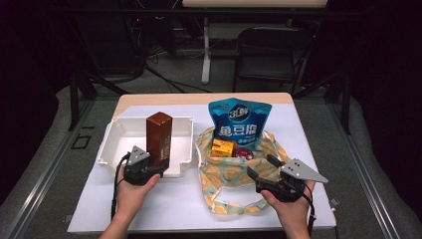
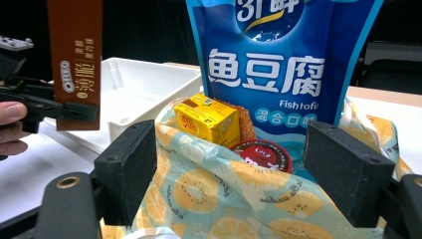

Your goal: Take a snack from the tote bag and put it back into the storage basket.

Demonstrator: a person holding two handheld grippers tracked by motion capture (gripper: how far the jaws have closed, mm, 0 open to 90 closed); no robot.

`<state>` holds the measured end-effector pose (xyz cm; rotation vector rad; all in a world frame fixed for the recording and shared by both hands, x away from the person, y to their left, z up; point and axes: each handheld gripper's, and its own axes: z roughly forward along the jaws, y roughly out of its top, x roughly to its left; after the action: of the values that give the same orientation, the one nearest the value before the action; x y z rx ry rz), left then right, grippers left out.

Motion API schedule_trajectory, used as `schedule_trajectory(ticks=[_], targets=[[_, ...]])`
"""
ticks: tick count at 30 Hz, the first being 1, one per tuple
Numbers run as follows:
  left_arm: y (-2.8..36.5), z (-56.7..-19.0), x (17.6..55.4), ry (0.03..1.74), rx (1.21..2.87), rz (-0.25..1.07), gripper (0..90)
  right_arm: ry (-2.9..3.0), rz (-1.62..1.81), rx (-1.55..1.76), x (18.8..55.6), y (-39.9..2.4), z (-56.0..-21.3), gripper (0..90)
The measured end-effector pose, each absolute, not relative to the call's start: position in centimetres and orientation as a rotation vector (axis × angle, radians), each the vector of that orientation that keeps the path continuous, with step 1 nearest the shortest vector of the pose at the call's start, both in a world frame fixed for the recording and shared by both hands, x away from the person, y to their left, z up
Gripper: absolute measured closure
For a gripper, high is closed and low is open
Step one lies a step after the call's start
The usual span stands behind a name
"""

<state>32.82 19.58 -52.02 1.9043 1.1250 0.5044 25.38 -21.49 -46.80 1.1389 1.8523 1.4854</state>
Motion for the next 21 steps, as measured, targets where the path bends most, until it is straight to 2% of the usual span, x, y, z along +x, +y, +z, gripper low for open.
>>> schedule_trajectory(ticks=[9, 21], targets=[[19.6, -52.9, 33.8, 1.181, 1.994, 0.513, 44.8, 1.856, 1.483, 1.145, 25.5, -21.3, -47.0, 21.8], [19.6, -53.1, 35.3, 1.203, 2.086, 0.42, 44.7, 1.861, 1.478, 1.148, 25.6, -21.3, -47.1, 22.3]])
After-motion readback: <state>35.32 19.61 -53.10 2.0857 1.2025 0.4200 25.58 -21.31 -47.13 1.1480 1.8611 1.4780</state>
